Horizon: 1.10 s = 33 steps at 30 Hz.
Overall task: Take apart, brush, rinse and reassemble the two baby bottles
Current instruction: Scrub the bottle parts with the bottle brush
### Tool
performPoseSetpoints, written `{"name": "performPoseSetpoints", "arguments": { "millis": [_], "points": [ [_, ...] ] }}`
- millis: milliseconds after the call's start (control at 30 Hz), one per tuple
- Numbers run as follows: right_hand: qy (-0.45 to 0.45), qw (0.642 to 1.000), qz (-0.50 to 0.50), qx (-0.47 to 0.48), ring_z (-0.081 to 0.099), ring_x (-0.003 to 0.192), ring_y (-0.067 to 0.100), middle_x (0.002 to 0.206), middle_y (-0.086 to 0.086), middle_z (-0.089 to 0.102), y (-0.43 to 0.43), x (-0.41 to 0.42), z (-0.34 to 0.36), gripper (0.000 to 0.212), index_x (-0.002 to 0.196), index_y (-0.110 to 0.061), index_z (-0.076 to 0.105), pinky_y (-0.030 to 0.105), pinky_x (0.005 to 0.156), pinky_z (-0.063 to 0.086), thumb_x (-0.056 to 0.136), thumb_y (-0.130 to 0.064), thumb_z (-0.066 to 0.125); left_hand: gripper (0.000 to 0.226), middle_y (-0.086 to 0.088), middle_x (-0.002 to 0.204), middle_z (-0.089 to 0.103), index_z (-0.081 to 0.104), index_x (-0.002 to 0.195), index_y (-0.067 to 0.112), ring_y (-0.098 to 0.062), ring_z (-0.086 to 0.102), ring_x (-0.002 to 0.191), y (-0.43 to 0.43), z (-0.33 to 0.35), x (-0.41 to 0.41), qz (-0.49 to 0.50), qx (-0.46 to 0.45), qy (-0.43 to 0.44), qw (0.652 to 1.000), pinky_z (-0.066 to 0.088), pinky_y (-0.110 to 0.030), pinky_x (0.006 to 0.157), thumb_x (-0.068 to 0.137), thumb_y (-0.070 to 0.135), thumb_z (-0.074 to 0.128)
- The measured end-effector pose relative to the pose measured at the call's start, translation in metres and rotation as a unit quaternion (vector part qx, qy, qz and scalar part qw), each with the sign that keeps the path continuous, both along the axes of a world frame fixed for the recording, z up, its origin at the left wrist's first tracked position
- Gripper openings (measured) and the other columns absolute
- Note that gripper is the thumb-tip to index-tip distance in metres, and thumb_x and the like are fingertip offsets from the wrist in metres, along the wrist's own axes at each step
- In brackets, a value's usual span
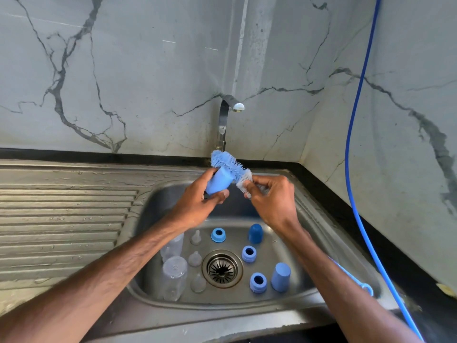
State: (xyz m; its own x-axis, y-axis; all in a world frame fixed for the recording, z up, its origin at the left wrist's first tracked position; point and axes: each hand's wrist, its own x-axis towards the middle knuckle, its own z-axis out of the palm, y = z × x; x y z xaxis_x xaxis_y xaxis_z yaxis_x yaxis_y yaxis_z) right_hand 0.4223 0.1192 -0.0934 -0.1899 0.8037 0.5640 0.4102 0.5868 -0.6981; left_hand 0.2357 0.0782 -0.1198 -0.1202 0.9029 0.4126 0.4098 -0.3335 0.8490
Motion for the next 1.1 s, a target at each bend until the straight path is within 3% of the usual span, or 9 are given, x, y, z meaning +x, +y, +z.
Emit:
{"name": "performPoseSetpoints", "arguments": {
  "millis": [167, 367, 533, 733, 833, 900, 967, 1033, 1100],
  "points": [
    [-0.018, 0.999, 0.029, 0.003, 0.072, 0.069, 0.024, 0.073, -0.007, 0.075, -0.005, -0.002, -0.002, 0.012, 0.089, -0.029, 0.082, 0.04, 0.057, 0.059, 0.096, -0.023, 0.074, 0.039, -0.012, 0.112, 0.07, 0.057, 0.128, 0.007, -0.029, 0.07, 0.099, -0.003, 0.001, 0.0, 0.022, -0.008, -0.009, 1.0, 0.055, -0.056, 0.091, 0.095, 0.02, 0.072],
    [-0.007, 1.0, 0.022, -0.004, 0.073, 0.07, 0.022, 0.073, -0.009, 0.076, -0.003, 0.001, -0.004, 0.011, 0.088, -0.029, 0.082, 0.041, 0.062, 0.06, 0.095, -0.024, 0.075, 0.046, -0.011, 0.12, 0.067, 0.054, 0.133, 0.007, -0.029, 0.067, 0.105, -0.004, 0.004, 0.002, 0.037, 0.006, 0.008, 0.999, 0.054, -0.053, 0.093, 0.094, 0.02, 0.073],
    [0.012, 1.0, 0.003, -0.022, 0.073, 0.068, 0.005, 0.072, -0.021, 0.075, 0.001, 0.002, -0.003, 0.013, 0.089, -0.031, 0.083, 0.024, 0.061, 0.059, 0.094, -0.021, 0.076, 0.051, -0.004, 0.128, 0.064, 0.054, 0.137, 0.01, -0.018, 0.062, 0.114, -0.002, 0.004, 0.004, 0.056, 0.011, 0.018, 0.998, 0.053, -0.033, 0.096, 0.092, 0.018, 0.076],
    [0.014, 0.999, 0.008, -0.044, 0.074, 0.069, 0.008, 0.071, -0.014, 0.076, -0.003, -0.001, -0.004, 0.012, 0.091, -0.028, 0.084, 0.03, 0.064, 0.06, 0.095, -0.022, 0.075, 0.042, -0.006, 0.12, 0.07, 0.061, 0.128, 0.007, -0.023, 0.066, 0.11, -0.001, 0.005, -0.002, 0.07, 0.004, 0.027, 0.997, 0.054, -0.044, 0.097, 0.09, 0.012, 0.077],
    [0.026, 0.998, 0.034, -0.037, 0.073, 0.069, 0.0, 0.073, -0.019, 0.076, -0.006, 0.001, -0.003, 0.01, 0.097, -0.026, 0.084, 0.016, 0.058, 0.053, 0.095, -0.022, 0.075, 0.038, -0.004, 0.115, 0.071, 0.063, 0.124, 0.007, -0.016, 0.067, 0.106, 0.0, 0.004, -0.001, 0.069, 0.001, 0.039, 0.997, 0.055, -0.037, 0.091, 0.089, 0.015, 0.078],
    [0.01, 0.998, 0.052, -0.027, 0.074, 0.068, 0.009, 0.072, -0.017, 0.076, -0.01, -0.004, -0.004, 0.01, 0.098, -0.028, 0.084, 0.021, 0.057, 0.057, 0.095, -0.023, 0.075, 0.029, 0.001, 0.102, 0.073, 0.065, 0.113, 0.007, -0.003, 0.068, 0.098, 0.0, 0.001, -0.003, 0.08, 0.0, 0.064, 0.995, 0.055, -0.026, 0.088, 0.089, 0.015, 0.079],
    [-0.003, 0.999, 0.034, -0.036, 0.075, 0.072, 0.018, 0.073, -0.014, 0.077, -0.008, -0.006, -0.005, 0.011, 0.098, -0.028, 0.083, 0.034, 0.063, 0.062, 0.095, -0.022, 0.075, 0.03, 0.002, 0.1, 0.073, 0.065, 0.114, 0.007, -0.002, 0.068, 0.093, -0.001, 0.0, -0.005, 0.078, -0.007, 0.09, 0.993, 0.053, -0.018, 0.083, 0.089, 0.017, 0.079],
    [-0.003, 0.999, 0.021, -0.039, 0.075, 0.071, 0.014, 0.074, -0.014, 0.077, -0.004, -0.003, -0.007, 0.011, 0.1, -0.027, 0.083, 0.034, 0.064, 0.062, 0.095, -0.021, 0.075, 0.037, -0.003, 0.105, 0.072, 0.064, 0.121, 0.007, -0.003, 0.065, 0.085, -0.003, 0.001, -0.004, 0.07, -0.021, 0.105, 0.992, 0.046, -0.01, 0.069, 0.09, 0.02, 0.079],
    [-0.005, 0.998, 0.046, -0.03, 0.075, 0.068, 0.009, 0.075, -0.019, 0.076, -0.005, 0.0, -0.008, 0.012, 0.101, -0.03, 0.082, 0.032, 0.061, 0.063, 0.095, -0.023, 0.075, 0.029, 0.004, 0.091, 0.07, 0.066, 0.112, 0.011, 0.006, 0.064, 0.079, -0.002, -0.001, -0.003, 0.089, 0.001, 0.125, 0.988, 0.04, -0.003, 0.062, 0.089, 0.021, 0.079]
  ]
}}
